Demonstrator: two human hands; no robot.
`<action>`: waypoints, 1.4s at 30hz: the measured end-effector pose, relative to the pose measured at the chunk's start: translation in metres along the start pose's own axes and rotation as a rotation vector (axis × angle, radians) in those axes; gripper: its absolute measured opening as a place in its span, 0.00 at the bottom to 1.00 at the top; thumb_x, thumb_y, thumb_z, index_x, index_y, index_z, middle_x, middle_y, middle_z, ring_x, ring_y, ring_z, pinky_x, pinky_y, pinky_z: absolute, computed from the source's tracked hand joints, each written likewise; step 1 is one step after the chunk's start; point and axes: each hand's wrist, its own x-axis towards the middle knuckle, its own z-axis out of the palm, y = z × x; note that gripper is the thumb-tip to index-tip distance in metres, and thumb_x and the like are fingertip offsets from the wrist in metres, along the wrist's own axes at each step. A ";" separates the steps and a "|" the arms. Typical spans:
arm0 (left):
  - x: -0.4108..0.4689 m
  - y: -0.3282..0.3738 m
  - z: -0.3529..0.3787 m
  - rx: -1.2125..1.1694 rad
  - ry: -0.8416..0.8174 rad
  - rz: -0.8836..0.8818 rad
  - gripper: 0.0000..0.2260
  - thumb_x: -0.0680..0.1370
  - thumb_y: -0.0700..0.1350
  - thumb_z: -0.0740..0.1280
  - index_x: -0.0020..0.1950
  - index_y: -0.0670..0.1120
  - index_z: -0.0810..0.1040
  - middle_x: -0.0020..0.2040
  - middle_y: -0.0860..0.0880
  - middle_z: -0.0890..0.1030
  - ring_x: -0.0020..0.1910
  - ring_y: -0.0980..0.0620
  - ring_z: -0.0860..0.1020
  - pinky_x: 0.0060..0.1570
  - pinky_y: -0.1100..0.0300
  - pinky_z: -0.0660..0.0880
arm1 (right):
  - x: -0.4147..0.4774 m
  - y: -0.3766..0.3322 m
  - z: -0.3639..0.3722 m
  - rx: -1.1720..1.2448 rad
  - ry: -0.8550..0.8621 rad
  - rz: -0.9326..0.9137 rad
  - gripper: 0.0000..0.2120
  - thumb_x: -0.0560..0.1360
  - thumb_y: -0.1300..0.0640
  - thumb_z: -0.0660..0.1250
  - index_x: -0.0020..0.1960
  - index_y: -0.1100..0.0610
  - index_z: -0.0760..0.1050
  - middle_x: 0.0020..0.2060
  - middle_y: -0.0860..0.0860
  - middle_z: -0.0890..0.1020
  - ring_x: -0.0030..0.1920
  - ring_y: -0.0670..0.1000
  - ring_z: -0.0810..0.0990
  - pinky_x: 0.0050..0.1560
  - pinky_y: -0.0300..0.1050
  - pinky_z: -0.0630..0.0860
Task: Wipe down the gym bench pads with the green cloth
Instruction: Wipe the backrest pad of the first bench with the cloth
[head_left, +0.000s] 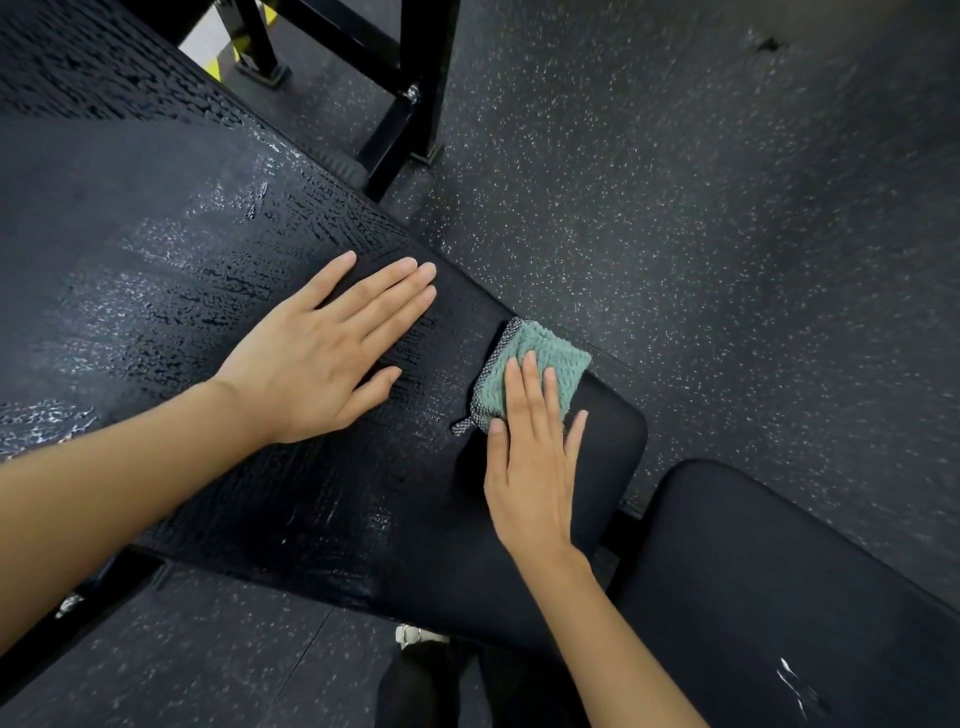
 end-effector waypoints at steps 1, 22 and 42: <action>0.000 0.000 0.000 0.000 0.000 -0.001 0.31 0.81 0.55 0.48 0.81 0.40 0.52 0.82 0.43 0.51 0.81 0.46 0.52 0.78 0.43 0.49 | 0.002 -0.001 0.000 -0.006 0.009 0.005 0.26 0.81 0.47 0.41 0.78 0.44 0.42 0.78 0.40 0.44 0.77 0.42 0.37 0.75 0.50 0.31; 0.001 0.001 0.000 -0.010 0.004 -0.007 0.31 0.82 0.54 0.48 0.81 0.40 0.52 0.82 0.43 0.52 0.81 0.47 0.52 0.78 0.43 0.50 | -0.037 -0.055 0.034 0.105 0.029 -0.081 0.26 0.84 0.49 0.46 0.80 0.51 0.44 0.80 0.45 0.45 0.79 0.51 0.42 0.77 0.49 0.40; 0.001 0.001 0.002 -0.020 0.034 -0.003 0.31 0.82 0.55 0.47 0.81 0.40 0.52 0.82 0.44 0.52 0.81 0.47 0.52 0.78 0.43 0.50 | -0.027 -0.044 0.033 0.105 0.076 0.065 0.26 0.84 0.48 0.44 0.80 0.50 0.44 0.79 0.43 0.44 0.79 0.49 0.39 0.77 0.55 0.45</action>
